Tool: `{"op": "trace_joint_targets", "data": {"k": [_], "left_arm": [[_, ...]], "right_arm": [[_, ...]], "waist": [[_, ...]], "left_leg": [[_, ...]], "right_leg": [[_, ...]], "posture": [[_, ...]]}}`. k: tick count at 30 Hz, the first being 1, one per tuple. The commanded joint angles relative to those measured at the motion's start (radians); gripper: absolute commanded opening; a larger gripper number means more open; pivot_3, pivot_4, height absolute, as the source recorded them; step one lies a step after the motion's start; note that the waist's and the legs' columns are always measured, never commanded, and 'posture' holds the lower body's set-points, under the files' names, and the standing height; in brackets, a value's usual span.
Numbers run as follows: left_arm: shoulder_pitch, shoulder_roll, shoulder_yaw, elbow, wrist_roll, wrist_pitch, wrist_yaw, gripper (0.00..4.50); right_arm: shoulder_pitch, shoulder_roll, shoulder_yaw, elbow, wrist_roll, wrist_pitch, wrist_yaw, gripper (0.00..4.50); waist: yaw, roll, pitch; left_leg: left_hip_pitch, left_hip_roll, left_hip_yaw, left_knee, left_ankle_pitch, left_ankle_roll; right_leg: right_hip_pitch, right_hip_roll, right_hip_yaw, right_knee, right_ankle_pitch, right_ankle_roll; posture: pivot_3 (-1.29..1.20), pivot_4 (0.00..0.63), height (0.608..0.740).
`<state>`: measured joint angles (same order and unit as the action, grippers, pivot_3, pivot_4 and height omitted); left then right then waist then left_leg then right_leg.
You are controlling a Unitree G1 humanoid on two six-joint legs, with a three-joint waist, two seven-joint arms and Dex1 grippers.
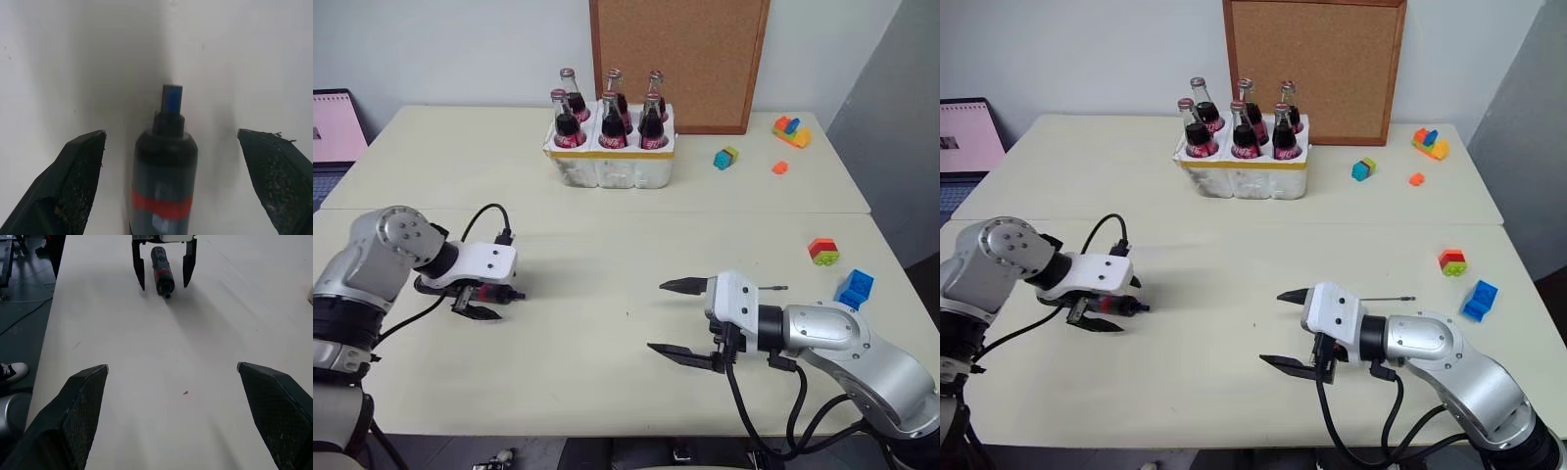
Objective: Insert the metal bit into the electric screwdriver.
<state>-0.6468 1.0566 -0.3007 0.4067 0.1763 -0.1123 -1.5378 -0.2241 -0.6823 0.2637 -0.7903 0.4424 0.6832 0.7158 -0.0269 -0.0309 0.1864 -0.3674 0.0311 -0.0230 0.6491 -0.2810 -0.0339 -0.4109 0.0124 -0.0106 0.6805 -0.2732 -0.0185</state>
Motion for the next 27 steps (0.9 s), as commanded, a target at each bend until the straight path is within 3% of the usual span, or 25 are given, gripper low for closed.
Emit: {"op": "trace_joint_targets", "data": {"k": [1,18,27], "left_arm": [[-0.008,0.000,-0.001,0.012,0.029,-0.006,0.024,4.50],[0.000,-0.001,0.002,0.074,0.050,-0.055,0.068,4.50],[0.025,-0.020,0.003,0.042,0.035,-0.024,0.070,2.72]], "right_arm": [[-0.007,-0.002,-0.006,-0.027,-0.009,-0.021,0.002,4.44],[0.000,-0.004,-0.012,-0.035,-0.023,-0.021,0.008,4.44],[-0.002,-0.013,-0.013,-0.035,-0.027,-0.023,0.013,4.50]], "waist": [[-0.001,0.000,0.000],[-0.001,0.000,0.000],[0.000,0.001,-0.001]], "left_leg": [[0.000,0.000,0.000,0.000,0.000,0.000],[0.002,0.000,0.000,0.000,0.000,0.000],[0.003,0.000,-0.001,0.000,0.000,0.000]], "right_leg": [[0.000,0.000,0.000,0.000,0.000,0.000],[0.001,0.000,0.000,0.002,0.000,0.000],[0.002,0.000,-0.001,0.002,0.001,-0.001]], "posture": [[0.00,0.150,0.740],[0.00,0.150,0.740],[0.00,0.150,0.740]]}}
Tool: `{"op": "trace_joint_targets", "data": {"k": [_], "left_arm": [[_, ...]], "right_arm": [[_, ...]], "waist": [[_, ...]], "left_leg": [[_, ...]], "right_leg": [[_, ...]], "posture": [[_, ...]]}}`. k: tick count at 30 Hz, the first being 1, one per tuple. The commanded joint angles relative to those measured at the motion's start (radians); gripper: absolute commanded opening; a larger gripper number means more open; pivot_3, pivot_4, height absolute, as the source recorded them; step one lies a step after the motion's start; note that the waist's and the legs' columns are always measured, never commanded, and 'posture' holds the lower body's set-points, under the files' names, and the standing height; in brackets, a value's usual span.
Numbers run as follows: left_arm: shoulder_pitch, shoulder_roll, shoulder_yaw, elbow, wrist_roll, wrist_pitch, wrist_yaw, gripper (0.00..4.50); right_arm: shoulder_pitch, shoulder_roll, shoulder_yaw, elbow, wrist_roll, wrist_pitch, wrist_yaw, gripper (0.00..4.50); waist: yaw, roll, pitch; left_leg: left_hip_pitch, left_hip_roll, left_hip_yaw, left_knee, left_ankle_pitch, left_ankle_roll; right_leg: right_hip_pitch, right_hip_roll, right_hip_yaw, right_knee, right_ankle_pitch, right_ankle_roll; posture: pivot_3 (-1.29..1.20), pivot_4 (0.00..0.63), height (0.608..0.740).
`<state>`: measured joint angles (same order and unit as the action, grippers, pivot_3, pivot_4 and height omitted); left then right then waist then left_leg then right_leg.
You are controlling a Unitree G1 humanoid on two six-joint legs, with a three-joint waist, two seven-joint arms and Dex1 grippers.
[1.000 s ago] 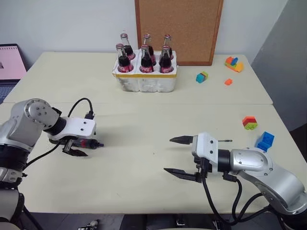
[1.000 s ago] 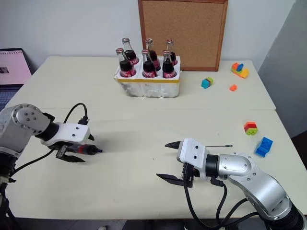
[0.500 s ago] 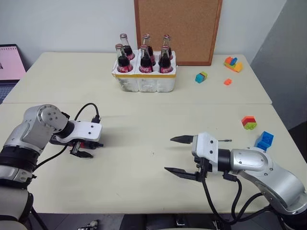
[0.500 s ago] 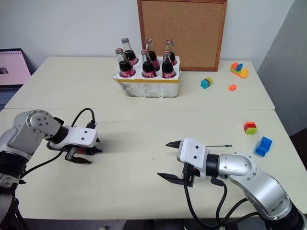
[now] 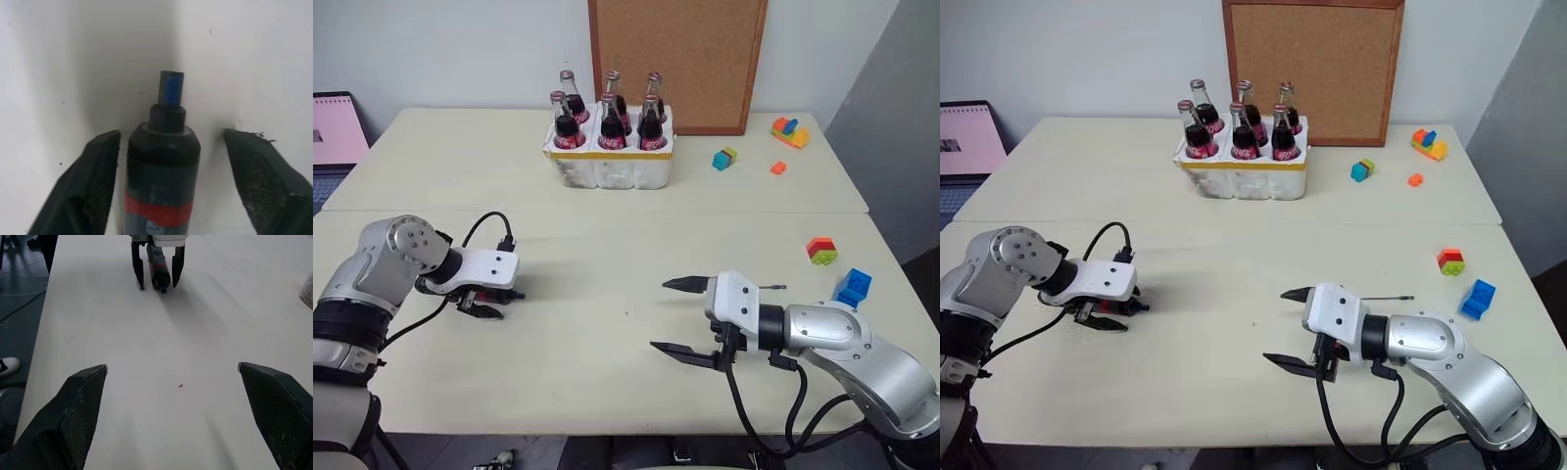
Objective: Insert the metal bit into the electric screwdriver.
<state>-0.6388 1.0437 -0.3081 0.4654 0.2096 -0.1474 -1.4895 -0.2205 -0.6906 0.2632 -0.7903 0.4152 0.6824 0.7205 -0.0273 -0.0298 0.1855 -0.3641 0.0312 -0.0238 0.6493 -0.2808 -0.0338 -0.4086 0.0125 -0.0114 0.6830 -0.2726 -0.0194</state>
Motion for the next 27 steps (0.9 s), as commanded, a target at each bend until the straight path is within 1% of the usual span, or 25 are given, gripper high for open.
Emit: {"op": "trace_joint_targets", "data": {"k": [1,2,5,6,12,14,18,22,24,27], "left_arm": [[0.021,-0.005,0.009,-0.020,0.003,0.011,0.021,2.58],[0.024,-0.002,0.008,-0.020,0.006,0.008,0.023,2.46],[0.028,0.002,0.010,-0.026,0.003,0.012,0.025,1.79],[0.029,0.001,0.012,-0.029,0.000,0.015,0.024,1.70],[0.030,0.001,0.044,-0.099,-0.050,0.041,0.002,1.69],[0.024,-0.011,0.064,-0.146,-0.091,0.095,-0.010,1.68],[-0.016,-0.074,0.102,-0.244,-0.187,0.243,-0.004,1.67],[-0.059,-0.137,0.127,-0.305,-0.251,0.358,0.024,1.66],[-0.104,-0.231,0.160,-0.345,-0.319,0.455,0.094,1.66],[-0.129,-0.323,0.194,-0.389,-0.381,0.554,0.173,1.66]], "right_arm": [[-0.006,-0.005,-0.012,-0.034,0.000,-0.023,0.009,4.50],[-0.007,-0.006,-0.012,-0.034,-0.001,-0.023,0.010,4.50],[-0.006,-0.008,-0.013,-0.034,-0.003,-0.025,0.010,4.50],[-0.006,-0.008,-0.014,-0.033,-0.003,-0.025,0.011,4.50],[-0.004,-0.024,-0.042,-0.040,0.010,-0.021,0.017,4.50],[-0.001,-0.033,-0.061,-0.044,0.021,-0.016,0.021,4.50],[0.007,-0.058,-0.110,-0.048,0.045,-0.008,0.033,4.50],[0.010,-0.083,-0.156,-0.049,0.072,0.002,0.041,4.50],[0.008,-0.105,-0.213,-0.048,0.098,0.012,0.049,4.50],[0.005,-0.124,-0.285,-0.047,0.146,0.027,0.055,4.50]], "waist": [[0.001,0.000,0.000],[0.001,0.000,0.000],[0.000,0.000,0.000],[0.000,0.000,0.000],[0.001,0.000,0.000],[0.002,0.000,0.000],[0.005,0.000,0.000],[0.008,0.000,0.000],[0.009,0.000,0.000],[0.018,0.000,0.000]], "left_leg": [[0.000,0.000,0.000,0.000,0.000,0.000],[0.000,0.000,0.000,0.001,0.000,0.000],[0.000,0.000,0.000,0.001,0.000,0.000],[0.000,0.000,0.000,0.001,0.000,0.000],[0.000,0.000,0.000,0.001,0.000,0.000],[-0.001,0.000,0.000,0.002,0.000,0.000],[-0.005,0.000,-0.001,0.009,0.000,0.000],[-0.009,-0.001,-0.001,0.014,0.000,0.000],[-0.009,-0.002,-0.001,0.014,0.000,0.000],[-0.011,-0.002,-0.002,0.016,0.000,0.000]], "right_leg": [[0.000,0.000,0.000,0.000,0.000,0.000],[0.000,0.000,0.000,0.000,0.000,0.000],[0.001,0.000,0.000,0.000,0.000,0.000],[0.001,0.000,0.000,0.000,0.000,0.000],[0.001,0.000,0.000,-0.001,0.000,0.000],[0.001,0.000,0.000,-0.001,0.000,0.000],[0.000,0.000,-0.001,-0.001,0.000,0.000],[0.000,0.000,-0.001,-0.001,0.002,0.002],[0.000,0.000,-0.001,-0.001,0.002,0.003],[0.000,0.000,-0.002,-0.002,0.003,0.005]], "posture": [[0.00,0.150,0.740],[0.00,0.150,0.740],[0.00,0.150,0.740],[0.00,0.150,0.740],[0.00,0.150,0.740],[0.00,0.150,0.740],[0.00,0.150,0.740],[0.00,0.150,0.740],[0.00,0.150,0.740],[0.00,0.150,0.740]]}}
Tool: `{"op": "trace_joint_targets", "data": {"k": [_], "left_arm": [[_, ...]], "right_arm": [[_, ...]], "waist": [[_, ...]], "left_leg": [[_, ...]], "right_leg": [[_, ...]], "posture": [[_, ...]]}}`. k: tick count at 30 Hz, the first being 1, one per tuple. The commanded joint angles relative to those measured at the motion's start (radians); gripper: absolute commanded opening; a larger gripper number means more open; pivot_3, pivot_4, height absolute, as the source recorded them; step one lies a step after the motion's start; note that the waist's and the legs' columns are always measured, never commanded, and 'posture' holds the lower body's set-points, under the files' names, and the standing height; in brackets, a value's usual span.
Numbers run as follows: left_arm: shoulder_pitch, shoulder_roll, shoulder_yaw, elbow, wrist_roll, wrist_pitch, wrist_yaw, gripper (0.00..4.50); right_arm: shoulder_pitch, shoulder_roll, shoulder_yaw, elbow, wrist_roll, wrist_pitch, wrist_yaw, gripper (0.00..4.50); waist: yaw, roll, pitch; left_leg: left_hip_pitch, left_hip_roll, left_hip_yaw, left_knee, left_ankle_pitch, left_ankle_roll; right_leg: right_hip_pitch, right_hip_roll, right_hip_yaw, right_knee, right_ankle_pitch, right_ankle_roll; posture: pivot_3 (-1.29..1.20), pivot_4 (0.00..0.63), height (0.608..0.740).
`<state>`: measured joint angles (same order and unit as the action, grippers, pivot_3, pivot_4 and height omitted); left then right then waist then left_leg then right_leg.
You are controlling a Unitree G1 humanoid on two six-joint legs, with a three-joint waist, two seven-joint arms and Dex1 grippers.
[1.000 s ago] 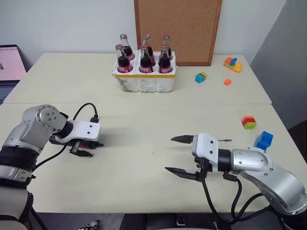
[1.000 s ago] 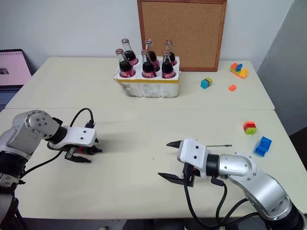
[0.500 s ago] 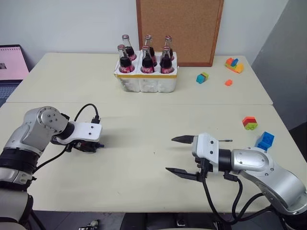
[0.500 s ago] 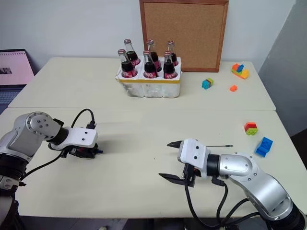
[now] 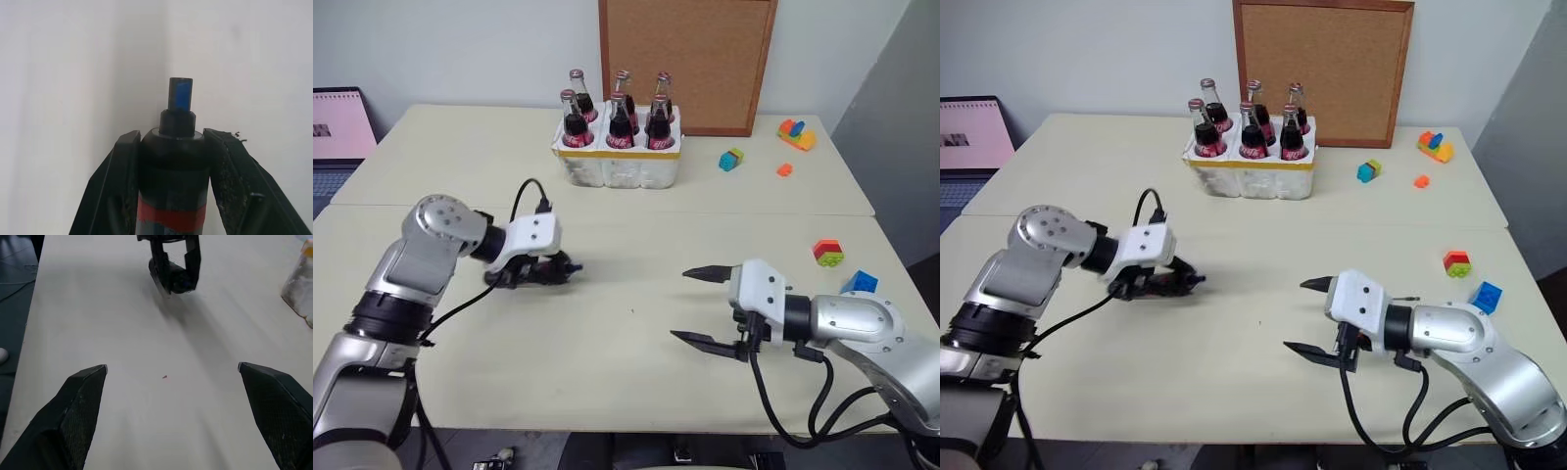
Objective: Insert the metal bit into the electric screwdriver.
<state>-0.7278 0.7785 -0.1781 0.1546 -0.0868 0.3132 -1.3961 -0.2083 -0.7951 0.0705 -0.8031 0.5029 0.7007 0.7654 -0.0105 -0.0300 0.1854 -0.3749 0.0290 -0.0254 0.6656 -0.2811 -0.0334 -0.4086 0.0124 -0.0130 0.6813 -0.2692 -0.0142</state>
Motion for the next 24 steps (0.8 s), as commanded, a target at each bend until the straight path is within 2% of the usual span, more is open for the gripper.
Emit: {"op": "trace_joint_targets", "data": {"k": [1,8,14,24], "left_arm": [[-0.043,-0.085,0.077,-0.089,-0.100,0.117,0.109,1.66],[-0.049,-0.297,0.165,-0.137,-0.214,0.154,0.337,1.65],[0.034,-0.448,0.178,-0.194,-0.231,0.140,0.531,1.65],[0.182,-0.513,0.152,-0.259,-0.239,0.132,0.655,1.65]], "right_arm": [[-0.012,-0.025,-0.115,-0.035,0.078,0.017,0.011,4.50],[-0.066,-0.068,-0.238,-0.009,0.202,0.062,0.013,4.50],[-0.114,-0.109,-0.248,0.020,0.225,0.073,0.023,4.50],[-0.141,-0.123,-0.219,0.035,0.231,0.063,0.029,4.50]], "waist": [[0.002,0.000,0.000],[-0.001,0.000,0.000],[0.004,0.001,0.000],[0.008,0.001,0.000]], "left_leg": [[0.000,0.000,0.000,0.000,0.000,0.000],[0.000,0.002,0.000,-0.001,0.000,0.000],[0.000,0.000,0.001,0.000,0.000,0.000],[0.001,0.001,0.001,0.000,0.000,0.000]], "right_leg": [[0.000,0.000,0.001,0.000,0.000,0.000],[-0.001,0.000,0.002,0.000,0.000,0.000],[-0.001,-0.001,0.003,0.000,0.001,-0.001],[0.000,-0.002,0.003,0.000,0.001,-0.001]], "posture": [[0.00,0.150,0.740],[0.00,0.150,0.740],[0.00,0.150,0.740],[0.00,0.150,0.740]]}}
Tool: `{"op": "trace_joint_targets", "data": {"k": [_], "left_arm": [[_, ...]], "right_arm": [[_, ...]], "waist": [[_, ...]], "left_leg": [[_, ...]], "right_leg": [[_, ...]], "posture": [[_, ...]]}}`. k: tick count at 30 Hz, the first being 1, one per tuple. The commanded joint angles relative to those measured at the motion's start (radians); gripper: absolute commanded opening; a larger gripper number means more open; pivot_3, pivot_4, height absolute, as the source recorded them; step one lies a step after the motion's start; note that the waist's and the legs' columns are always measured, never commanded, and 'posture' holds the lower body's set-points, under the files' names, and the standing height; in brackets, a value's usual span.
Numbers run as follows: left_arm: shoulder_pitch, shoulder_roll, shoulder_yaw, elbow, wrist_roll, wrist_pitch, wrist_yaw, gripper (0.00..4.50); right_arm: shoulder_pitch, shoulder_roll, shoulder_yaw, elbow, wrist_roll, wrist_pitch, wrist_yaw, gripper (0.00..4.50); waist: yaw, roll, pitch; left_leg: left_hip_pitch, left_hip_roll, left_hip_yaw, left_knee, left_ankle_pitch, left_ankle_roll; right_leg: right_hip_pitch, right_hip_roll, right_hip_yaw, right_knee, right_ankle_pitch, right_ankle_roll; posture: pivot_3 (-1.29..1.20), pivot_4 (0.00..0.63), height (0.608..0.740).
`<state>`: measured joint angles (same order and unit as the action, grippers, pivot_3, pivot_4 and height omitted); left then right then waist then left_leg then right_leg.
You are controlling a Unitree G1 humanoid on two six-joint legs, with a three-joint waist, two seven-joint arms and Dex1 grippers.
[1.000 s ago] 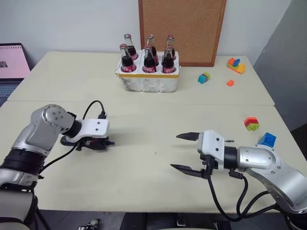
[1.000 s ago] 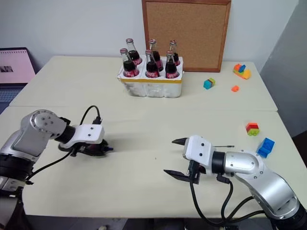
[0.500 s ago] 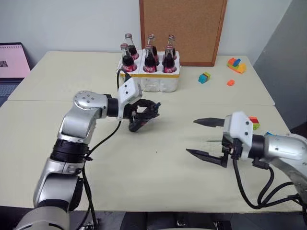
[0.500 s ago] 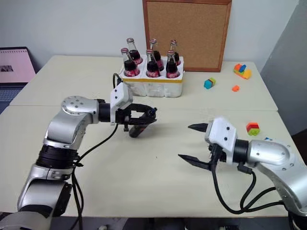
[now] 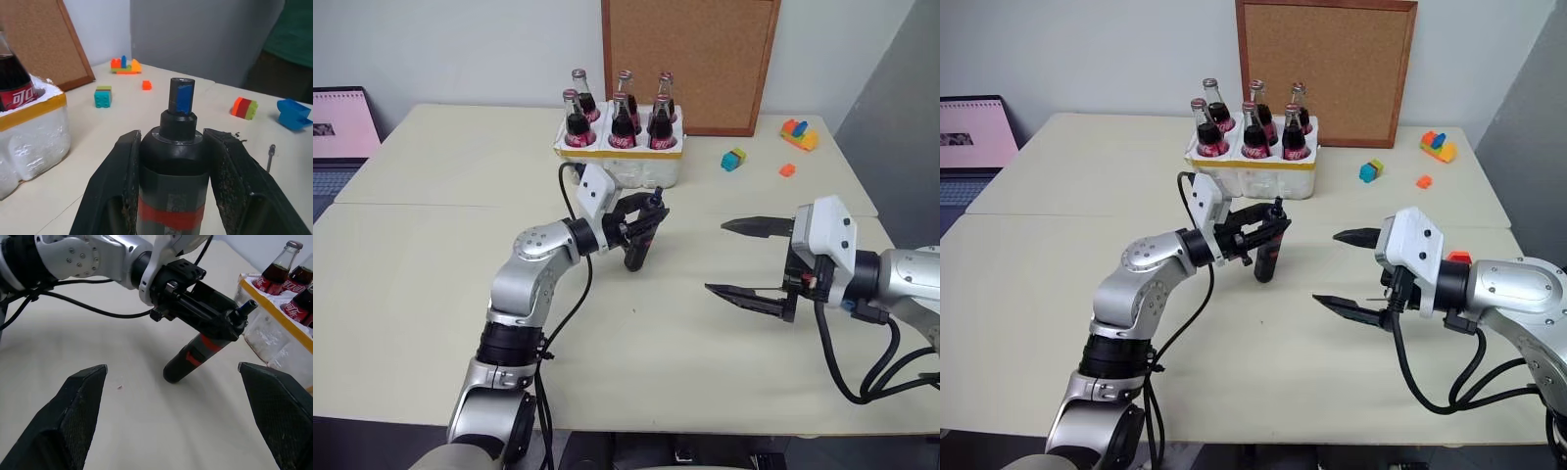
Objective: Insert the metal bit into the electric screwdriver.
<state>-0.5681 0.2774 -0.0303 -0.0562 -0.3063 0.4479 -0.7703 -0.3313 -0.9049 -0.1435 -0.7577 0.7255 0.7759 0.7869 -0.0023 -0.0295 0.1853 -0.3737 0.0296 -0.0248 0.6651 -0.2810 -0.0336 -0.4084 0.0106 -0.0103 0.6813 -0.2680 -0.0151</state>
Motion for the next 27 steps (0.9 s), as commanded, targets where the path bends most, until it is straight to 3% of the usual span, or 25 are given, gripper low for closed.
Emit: {"op": "trace_joint_targets", "data": {"k": [1,15,22,27], "left_arm": [[0.032,-0.010,0.005,-0.053,-0.018,-0.004,0.038,1.65],[0.164,0.067,0.026,-0.195,-0.052,0.022,0.084,1.64],[0.184,0.056,-0.031,-0.229,-0.030,0.005,0.104,1.64],[0.187,0.056,-0.054,-0.230,-0.011,-0.016,0.117,1.64]], "right_arm": [[-0.021,-0.012,0.000,-0.011,0.010,-0.010,0.007,4.50],[0.001,-0.107,0.018,0.052,-0.062,-0.051,0.088,4.50],[-0.014,-0.280,0.246,0.342,-0.387,-0.282,0.295,4.50],[-0.162,-0.239,0.451,0.606,-0.600,-0.423,0.422,4.50]], "waist": [[0.000,0.000,0.000],[0.000,0.000,0.000],[0.000,0.001,-0.001],[-0.005,0.002,-0.001]], "left_leg": [[0.000,0.000,0.000,0.000,0.000,0.000],[0.007,0.000,0.001,-0.002,0.000,0.000],[0.007,0.000,0.003,-0.002,0.000,0.000],[0.008,0.000,0.003,-0.003,0.000,0.000]], "right_leg": [[0.000,0.000,0.000,0.000,0.000,0.000],[0.004,0.000,0.002,0.000,0.000,0.000],[0.004,0.000,0.003,-0.001,0.001,0.001],[0.004,0.000,0.004,-0.001,0.001,0.000]], "posture": [[0.00,0.150,0.740],[0.00,0.150,0.740],[0.00,0.150,0.740],[0.00,0.150,0.740]]}}
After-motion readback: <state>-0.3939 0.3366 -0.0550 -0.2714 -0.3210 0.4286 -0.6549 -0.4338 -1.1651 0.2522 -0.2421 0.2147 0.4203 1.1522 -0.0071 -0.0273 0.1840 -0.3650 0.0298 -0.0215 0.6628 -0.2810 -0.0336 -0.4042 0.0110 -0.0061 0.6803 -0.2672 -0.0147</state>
